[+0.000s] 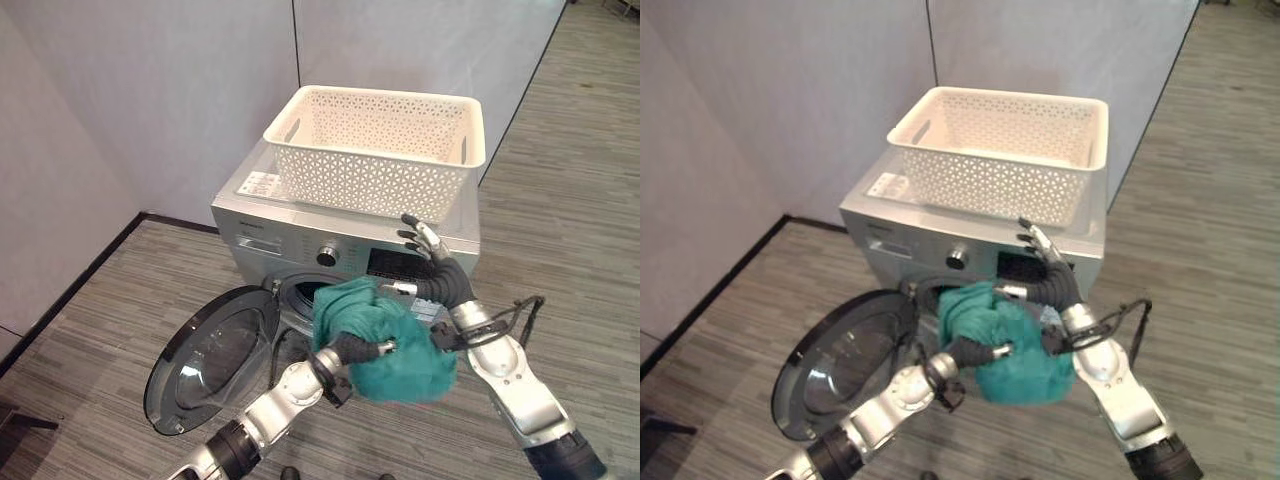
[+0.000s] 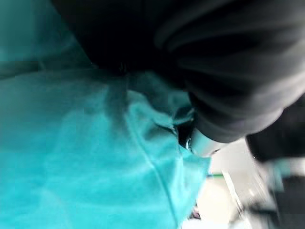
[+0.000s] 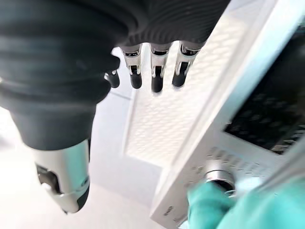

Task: Grab the laundry basket,head to the washer,open it,put in the laundry and shut it.

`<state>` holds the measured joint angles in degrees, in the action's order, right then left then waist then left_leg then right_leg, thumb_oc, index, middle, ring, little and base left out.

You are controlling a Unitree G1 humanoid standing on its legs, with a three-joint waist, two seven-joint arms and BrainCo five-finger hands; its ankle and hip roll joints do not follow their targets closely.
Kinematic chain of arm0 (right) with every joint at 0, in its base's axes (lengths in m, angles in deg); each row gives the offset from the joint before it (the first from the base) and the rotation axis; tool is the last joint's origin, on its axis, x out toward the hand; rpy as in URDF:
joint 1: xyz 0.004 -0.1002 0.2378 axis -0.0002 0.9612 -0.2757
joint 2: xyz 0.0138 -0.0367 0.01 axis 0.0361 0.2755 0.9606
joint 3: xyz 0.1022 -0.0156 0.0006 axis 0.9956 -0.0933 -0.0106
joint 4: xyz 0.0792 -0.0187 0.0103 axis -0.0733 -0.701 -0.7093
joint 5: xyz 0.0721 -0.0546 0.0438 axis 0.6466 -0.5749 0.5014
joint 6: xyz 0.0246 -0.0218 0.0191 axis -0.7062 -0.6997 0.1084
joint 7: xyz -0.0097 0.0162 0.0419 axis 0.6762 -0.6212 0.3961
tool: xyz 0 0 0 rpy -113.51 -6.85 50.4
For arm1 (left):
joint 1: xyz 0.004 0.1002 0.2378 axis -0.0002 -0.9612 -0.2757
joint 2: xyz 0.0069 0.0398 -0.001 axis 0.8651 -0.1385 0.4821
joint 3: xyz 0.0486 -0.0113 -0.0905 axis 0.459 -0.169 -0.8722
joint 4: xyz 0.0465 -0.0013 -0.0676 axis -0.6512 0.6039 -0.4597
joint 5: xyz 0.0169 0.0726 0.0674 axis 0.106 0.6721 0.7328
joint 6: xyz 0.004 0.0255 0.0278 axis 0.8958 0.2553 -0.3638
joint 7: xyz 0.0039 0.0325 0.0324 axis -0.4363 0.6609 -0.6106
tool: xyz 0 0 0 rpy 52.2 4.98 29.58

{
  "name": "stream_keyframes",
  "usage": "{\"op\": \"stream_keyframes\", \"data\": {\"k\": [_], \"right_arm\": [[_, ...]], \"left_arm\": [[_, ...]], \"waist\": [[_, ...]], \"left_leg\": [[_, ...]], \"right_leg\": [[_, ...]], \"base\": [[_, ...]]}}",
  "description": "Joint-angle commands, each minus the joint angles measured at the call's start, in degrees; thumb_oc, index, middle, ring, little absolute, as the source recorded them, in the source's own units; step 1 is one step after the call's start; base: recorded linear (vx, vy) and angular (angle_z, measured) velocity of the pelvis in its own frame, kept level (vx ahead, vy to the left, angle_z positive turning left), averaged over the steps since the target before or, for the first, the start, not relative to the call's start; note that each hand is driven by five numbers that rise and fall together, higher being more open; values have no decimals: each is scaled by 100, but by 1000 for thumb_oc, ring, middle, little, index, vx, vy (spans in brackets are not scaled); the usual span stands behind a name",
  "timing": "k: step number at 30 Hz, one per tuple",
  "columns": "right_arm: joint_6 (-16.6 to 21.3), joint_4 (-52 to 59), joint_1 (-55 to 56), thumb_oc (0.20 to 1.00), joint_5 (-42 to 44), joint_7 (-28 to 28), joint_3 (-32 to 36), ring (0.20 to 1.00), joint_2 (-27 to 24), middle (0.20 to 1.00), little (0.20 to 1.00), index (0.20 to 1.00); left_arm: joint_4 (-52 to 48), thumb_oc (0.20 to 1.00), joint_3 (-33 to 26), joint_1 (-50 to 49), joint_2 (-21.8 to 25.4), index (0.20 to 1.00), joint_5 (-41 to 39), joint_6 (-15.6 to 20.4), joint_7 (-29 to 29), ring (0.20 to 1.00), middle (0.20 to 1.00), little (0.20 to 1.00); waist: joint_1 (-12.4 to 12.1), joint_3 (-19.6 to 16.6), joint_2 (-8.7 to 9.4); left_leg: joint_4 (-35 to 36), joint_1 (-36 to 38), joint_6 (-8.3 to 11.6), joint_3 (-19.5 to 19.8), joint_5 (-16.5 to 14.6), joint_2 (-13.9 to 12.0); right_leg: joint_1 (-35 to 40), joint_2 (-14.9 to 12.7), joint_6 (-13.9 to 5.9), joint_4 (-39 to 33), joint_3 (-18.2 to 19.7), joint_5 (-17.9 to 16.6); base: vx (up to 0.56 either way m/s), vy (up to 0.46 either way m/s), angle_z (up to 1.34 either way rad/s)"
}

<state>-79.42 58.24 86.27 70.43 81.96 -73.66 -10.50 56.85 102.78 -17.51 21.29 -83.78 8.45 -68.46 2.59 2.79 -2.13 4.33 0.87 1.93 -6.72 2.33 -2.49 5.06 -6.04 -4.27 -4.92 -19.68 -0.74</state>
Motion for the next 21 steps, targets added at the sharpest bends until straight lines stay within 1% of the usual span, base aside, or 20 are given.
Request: {"op": "stream_keyframes", "data": {"k": [1, 2, 3, 4, 5, 6, 9, 10, 11, 13, 16, 17, 20, 21], "right_arm": [[470, 79, 124, 1000, 564, -155, 438, 1000, -92, 1000, 1000, 1000], [520, -17, 391, 1000, 846, -286, 653, 1000, -131, 1000, 1000, 1000], [548, -9, 591, 1000, 937, -381, 774, 1000, -168, 1000, 1000, 1000], [547, -7, 596, 1000, 937, -382, 776, 1000, -168, 1000, 1000, 1000], [571, -17, 785, 1000, 1008, -514, 935, 1000, -189, 1000, 1000, 1000], [581, -51, 1257, 1000, 1101, -741, 1274, 1000, -226, 1000, 1000, 1000], [569, -406, 1907, 1000, 1369, -1054, 1666, 1000, -128, 1000, 1000, 1000], [542, -621, 2184, 1000, 1330, -1162, 1759, 1000, -92, 1000, 1000, 1000], [545, -621, 2189, 1000, 1330, -1165, 1759, 1000, -92, 1000, 1000, 1000], [475, -1122, 2510, 1000, 1342, -1344, 1814, 1000, -39, 1000, 1000, 1000], [448, -2398, 2730, 1000, 1459, -1558, 1721, 1000, 216, 1000, 1000, 1000], [410, -3029, 2662, 1000, 1321, -1480, 1564, 1000, 273, 1000, 1000, 1000], [211, -3860, 2520, 1000, 603, -1428, 1286, 1000, 285, 1000, 1000, 1000], [116, -4737, 2249, 1000, 184, -1291, 973, 1000, 397, 1000, 1000, 1000]], "left_arm": [[198, 200, -307, 142, 59, 200, -48, 477, -66, 200, 200, 200], [147, 200, -522, -89, 233, 200, -70, 503, 4, 200, 200, 200], [86, 200, -639, -245, 329, 200, -75, 506, 49, 200, 200, 200], [83, 200, -638, -249, 330, 200, -75, 505, 49, 200, 200, 200], [32, 200, -807, -388, 439, 200, -54, 537, 109, 200, 200, 200], [-77, 200, -1118, -764, 629, 200, -45, 575, 248, 200, 200, 200], [-173, 200, -1556, -1231, 817, 200, -51, 629, 327, 200, 200, 200], [-209, 200, -1731, -1428, 858, 200, -78, 644, 364, 200, 200, 200], [-218, 200, -1733, -1437, 862, 200, -79, 641, 366, 200, 200, 200], [-270, 200, -1955, -1735, 934, 200, -109, 670, 417, 200, 200, 200], [-106, 200, -2166, -1961, 868, 200, -139, 705, 435, 200, 200, 200], [-8, 200, -2216, -1989, 824, 200, -152, 703, 407, 200, 200, 200], [101, 200, -2293, -1994, 798, 200, -136, 684, 344, 200, 200, 200], [193, 200, -2221, -1916, 732, 200, -95, 697, 320, 200, 200, 200]], "waist": [[19, -171, 295], [32, -164, 292], [35, -177, 299], [33, -180, 300], [50, -173, 298], [72, -194, 301], [126, -169, 314], [153, -149, 315], [154, -162, 313], [196, -133, 314], [255, -81, 322], [250, -51, 325], [196, 3, 328], [132, -4, 329]], "left_leg": [[67, -127, -123, -379, -202, 300], [67, -119, -114, -399, -208, 300], [67, -117, -113, -408, -210, 298], [67, -118, -113, -408, -210, 298], [67, -112, -111, -421, -219, 297], [67, -107, -100, -442, -232, 292], [67, -89, -87, -474, -258, 284], [67, -102, -82, -486, -250, 276], [67, -124, -85, -487, -228, 274], [67, -148, -78, -507, -222, 265], [67, -188, -65, -544, -229, 251], [67, -209, -66, -560, -221, 247], [67, -281, -77, -544, -203, 250], [67, -303, -93, -507, -205, 267]], "right_leg": [[31, 42, -74, 355, 245, 559], [22, 39, -84, 358, 251, 548], [17, 43, -87, 356, 258, 547], [15, 43, -87, 356, 259, 546], [10, 46, -95, 355, 263, 542], [6, 49, -107, 351, 273, 538], [-3, 46, -118, 378, 310, 556], [-25, 47, -120, 389, 326, 555], [-44, 49, -116, 383, 324, 534], [-90, 56, -117, 411, 349, 536], [-166, 50, -127, 460, 386, 543], [-194, 49, -127, 477, 398, 534], [-283, 40, -132, 506, 406, 522], [-280, 26, -146, 491, 388, 514]], "base": [[0, 0, 0], [0, 0, 0], [0, 0, 0], [0, 0, 0], [35, 6, -2], [43, 7, -1], [12, 1, 0], [0, 0, 0], [0, 0, 0], [0, 0, 0], [-26, 2, -6], [-31, 4, -5], [-29, 5, -15], [20, 10, -17]]}}
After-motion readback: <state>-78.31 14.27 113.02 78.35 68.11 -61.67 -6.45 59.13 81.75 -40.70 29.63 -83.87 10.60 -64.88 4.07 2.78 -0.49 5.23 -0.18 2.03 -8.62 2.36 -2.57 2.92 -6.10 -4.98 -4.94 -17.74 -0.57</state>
